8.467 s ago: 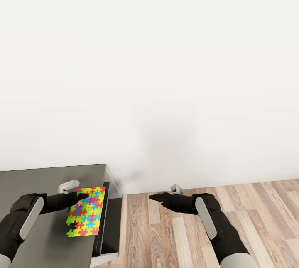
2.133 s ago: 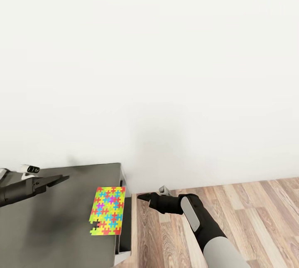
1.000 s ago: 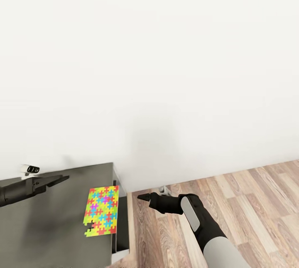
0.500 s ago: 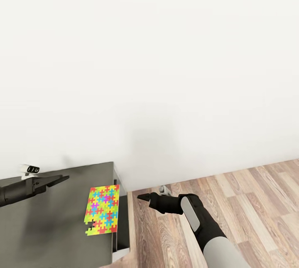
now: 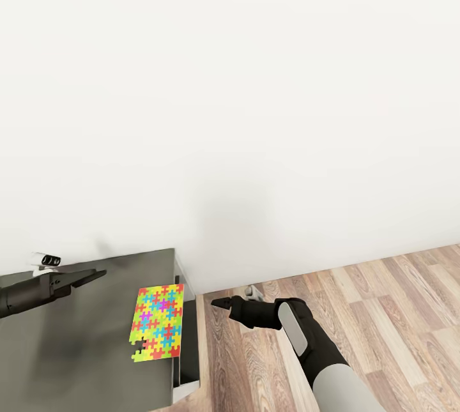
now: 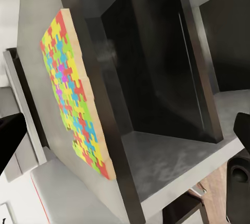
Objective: Put all the toys in the child's room - the three board games (two on the bed and one on the table), the two jigsaw puzzles on the table, and the tennis ball on the table - inside the toy box on the table in the child's room.
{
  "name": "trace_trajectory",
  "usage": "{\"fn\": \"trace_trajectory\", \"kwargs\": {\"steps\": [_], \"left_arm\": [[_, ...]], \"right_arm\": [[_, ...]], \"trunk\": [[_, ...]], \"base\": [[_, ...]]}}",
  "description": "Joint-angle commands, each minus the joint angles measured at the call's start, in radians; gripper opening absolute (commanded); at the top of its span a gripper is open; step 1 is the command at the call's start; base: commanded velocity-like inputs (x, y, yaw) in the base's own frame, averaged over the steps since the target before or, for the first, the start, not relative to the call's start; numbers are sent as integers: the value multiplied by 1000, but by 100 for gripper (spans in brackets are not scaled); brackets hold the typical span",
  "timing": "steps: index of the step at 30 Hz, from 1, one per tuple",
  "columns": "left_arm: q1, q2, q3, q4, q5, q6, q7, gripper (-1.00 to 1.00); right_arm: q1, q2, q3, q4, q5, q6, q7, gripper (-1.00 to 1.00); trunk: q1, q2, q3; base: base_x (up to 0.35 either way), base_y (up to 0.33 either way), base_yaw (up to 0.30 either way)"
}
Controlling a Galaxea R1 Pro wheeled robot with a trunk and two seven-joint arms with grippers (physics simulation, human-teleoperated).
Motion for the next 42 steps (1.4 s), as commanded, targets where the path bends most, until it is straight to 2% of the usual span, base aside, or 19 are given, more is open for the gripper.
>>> {"fn": "trace_trajectory", "kwargs": {"steps": [1,42], "left_arm": [[-1,0,0,0,0,11,-4,100],[-1,0,0,0,0,11,-4,100]], "right_arm": [[-1,0,-1,-1,1,4,2,100],[-1,0,-1,-4,2,4,1,100]], "trunk": [[1,-2,-2],[1,-2,-2]], "base": [[0,0,0],[0,0,0]]}}
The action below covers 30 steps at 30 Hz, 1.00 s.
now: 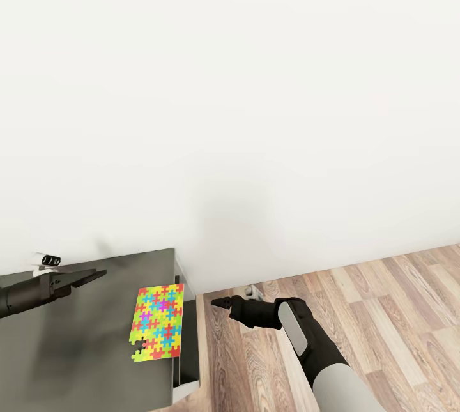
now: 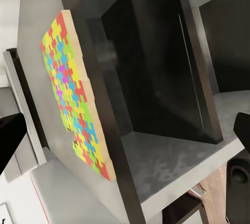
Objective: Put all the toys in the child's room - the three board games (two on the bed and one on the table), the two jigsaw puzzles on the table, and the tennis ball on the table - inside the toy box on the table in the child's room.
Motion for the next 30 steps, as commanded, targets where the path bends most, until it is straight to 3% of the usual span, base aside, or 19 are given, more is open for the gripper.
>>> {"fn": "trace_trajectory", "kwargs": {"steps": [1,30], "left_arm": [[-1,0,0,0,0,11,-4,100],[-1,-2,-1,0,-1,13,-4,100]], "right_arm": [[-1,0,-1,-1,2,4,2,100],[-1,0,0,-1,2,3,2,100]], "trunk": [[1,-2,-2],[1,-2,-2]], "base": [[0,0,0],[0,48,0]]}}
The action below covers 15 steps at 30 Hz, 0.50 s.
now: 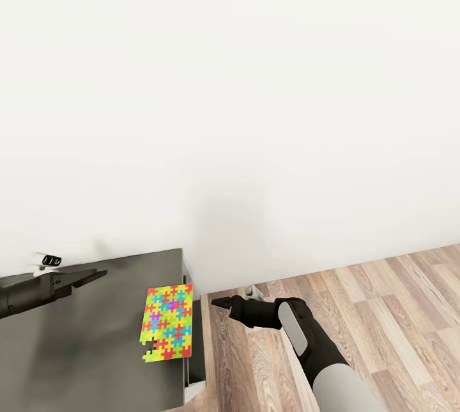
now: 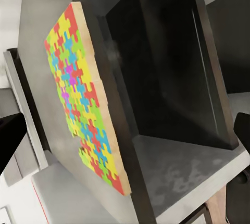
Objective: Put all the toys in the child's room - the three board games (two on the bed and one on the table), the two jigsaw puzzles on the table, and the tennis ball on the table - inside the toy box on the table in the child's room.
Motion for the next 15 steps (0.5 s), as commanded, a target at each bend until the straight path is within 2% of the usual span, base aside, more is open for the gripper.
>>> {"fn": "trace_trajectory", "kwargs": {"steps": [1,15], "left_arm": [[-1,0,0,0,0,11,-4,100],[-1,0,-1,0,0,11,-4,100]], "right_arm": [[-1,0,0,-1,2,4,2,100],[-1,0,0,-1,2,4,2,100]], "trunk": [[1,-2,-2],[1,-2,-2]], "base": [[0,2,0],[0,0,0]]}}
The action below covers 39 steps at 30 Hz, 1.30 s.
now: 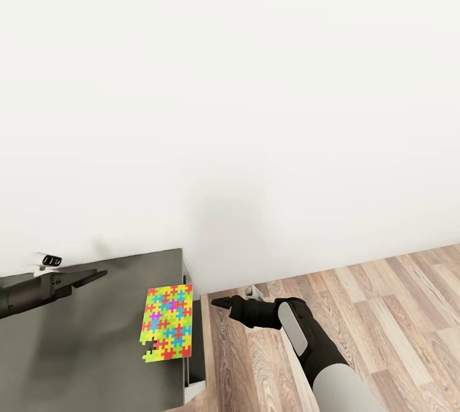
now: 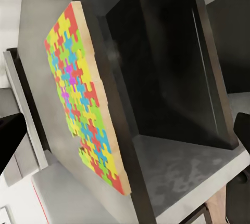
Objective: Put all the toys in the child's room - the three board games (two on the bed and one on the table), the two jigsaw puzzles on the table, and the tennis ball on the table - inside the toy box on the table in the child's room.
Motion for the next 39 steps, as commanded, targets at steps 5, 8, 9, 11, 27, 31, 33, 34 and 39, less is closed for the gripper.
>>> {"fn": "trace_trajectory", "kwargs": {"steps": [5,8,9,11,27,31,33,34,39], "left_arm": [[-1,0,0,0,-1,11,-4,100],[-1,1,0,0,-1,11,-4,100],[-1,1,0,0,-1,11,-4,100],[-1,1,1,0,-2,11,-4,100],[-1,3,1,1,-2,11,-4,100],[-1,3,1,1,-2,11,-4,100],[-1,3,1,1,-2,11,-4,100],[-1,3,1,1,-2,11,-4,100],[-1,3,1,1,-2,11,-4,100]], "right_arm": [[-1,0,-1,-2,3,4,2,100],[-1,0,0,-2,4,3,2,100],[-1,0,1,-2,5,3,2,100],[-1,0,8,-2,6,3,-1,100],[-18,0,35,-7,8,5,-7,100],[-19,0,36,-8,9,3,-5,100],[-20,0,36,-8,9,3,-4,100],[-20,0,36,-8,9,3,-3,100],[-21,0,36,-8,9,1,-3,100]], "trunk": [[1,-2,-2],[1,-2,-2],[1,-2,-2],[1,-2,-2],[1,-2,-2],[1,-2,-2],[1,-2,-2],[1,-2,-2],[1,-2,-2]], "base": [[0,0,0],[0,0,0],[0,0,0],[0,0,0],[0,0,0],[0,0,0],[0,0,0],[0,0,0],[0,0,0]]}}
